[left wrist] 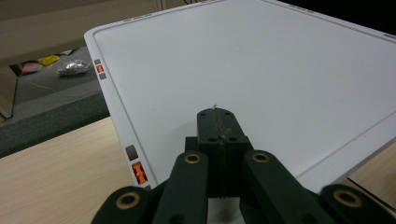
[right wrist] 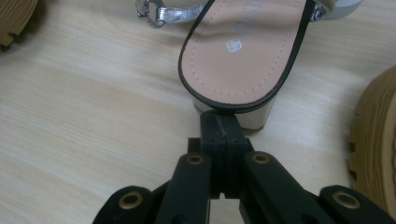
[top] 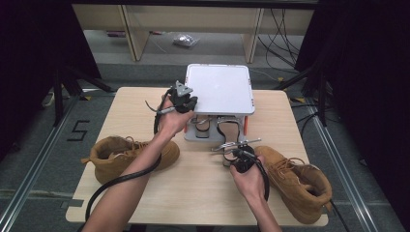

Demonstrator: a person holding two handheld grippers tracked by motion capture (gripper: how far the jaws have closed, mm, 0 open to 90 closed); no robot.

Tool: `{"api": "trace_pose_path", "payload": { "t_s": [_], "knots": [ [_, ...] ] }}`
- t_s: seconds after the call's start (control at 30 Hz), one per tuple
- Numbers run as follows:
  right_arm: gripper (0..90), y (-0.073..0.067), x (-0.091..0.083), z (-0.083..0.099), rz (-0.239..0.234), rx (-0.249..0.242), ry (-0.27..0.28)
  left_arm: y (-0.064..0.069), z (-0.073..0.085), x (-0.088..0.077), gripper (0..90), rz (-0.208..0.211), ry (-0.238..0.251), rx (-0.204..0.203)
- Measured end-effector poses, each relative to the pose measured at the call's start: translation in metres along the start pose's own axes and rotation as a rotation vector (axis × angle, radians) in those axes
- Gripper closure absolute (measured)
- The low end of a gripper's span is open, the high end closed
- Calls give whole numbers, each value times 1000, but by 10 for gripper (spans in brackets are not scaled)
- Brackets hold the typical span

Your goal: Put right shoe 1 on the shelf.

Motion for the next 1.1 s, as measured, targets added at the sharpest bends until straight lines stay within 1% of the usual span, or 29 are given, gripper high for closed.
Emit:
{"api": "trace_pose_path", "payload": {
  "t_s": [0.03,0.07,0.13,0.17,0.2,0.27,0.3,0.33,0.37,0.43,0.5,0.57,0.6,0.63,0.67,0.7,0.77,0.8,0.83,0.87,0.9,1.0,1.03,1.1],
  "knots": [
    [900,1,1,-1,0,-10,-2,0,0,0,894,1,1,-1],
    [900,1,2,-2,-2,-8,9,0,0,0,894,1,0,-1],
    [900,0,4,-4,-9,1,11,0,0,0,894,0,0,1],
    [900,0,4,-6,-5,-5,15,0,0,0,894,1,0,0],
    [900,-1,5,-7,-10,4,19,0,0,0,894,1,0,0],
    [900,-1,6,-10,-10,-3,18,0,0,0,894,1,1,1],
    [900,-2,7,-11,-17,8,14,0,0,0,894,2,0,1],
    [900,-2,8,-13,-15,5,26,0,0,0,894,2,0,1],
    [900,-3,8,-14,-17,6,19,0,0,0,894,2,0,2],
    [900,-3,9,-18,-21,8,33,0,0,0,894,3,0,1],
    [900,-3,10,-21,-23,11,31,0,0,0,894,4,0,2],
    [900,-2,12,-24,-18,13,40,0,0,0,894,5,0,1],
    [900,-1,13,-26,-22,8,46,0,0,0,894,5,0,3],
    [900,-1,12,-28,-17,22,50,0,0,0,894,5,0,3],
    [900,1,13,-30,-13,14,58,0,0,0,894,5,-1,4],
    [900,1,13,-31,-14,20,52,0,0,0,894,5,-1,5],
    [900,2,13,-36,-12,26,66,0,0,0,894,4,0,5],
    [900,1,13,-38,-21,31,72,0,0,0,894,5,0,5],
    [900,2,13,-39,-13,22,74,0,0,0,894,5,0,5],
    [900,2,13,-41,-12,26,81,0,0,0,894,5,0,6],
    [900,1,14,-43,-24,35,86,0,0,0,894,6,0,6],
    [900,4,15,-47,-14,31,89,0,0,0,894,6,0,7],
    [900,3,16,-48,-23,46,93,0,0,0,894,5,0,9],
    [900,6,17,-51,-12,39,96,0,0,0,894,6,-1,9]
  ]
}}
Point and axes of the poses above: each handheld gripper's, and its own axes: x roughly forward along the jaws, z roughly out of its underside, y roughly to its right, the point moved 6 cm from there along x, roughly forward along the jaws
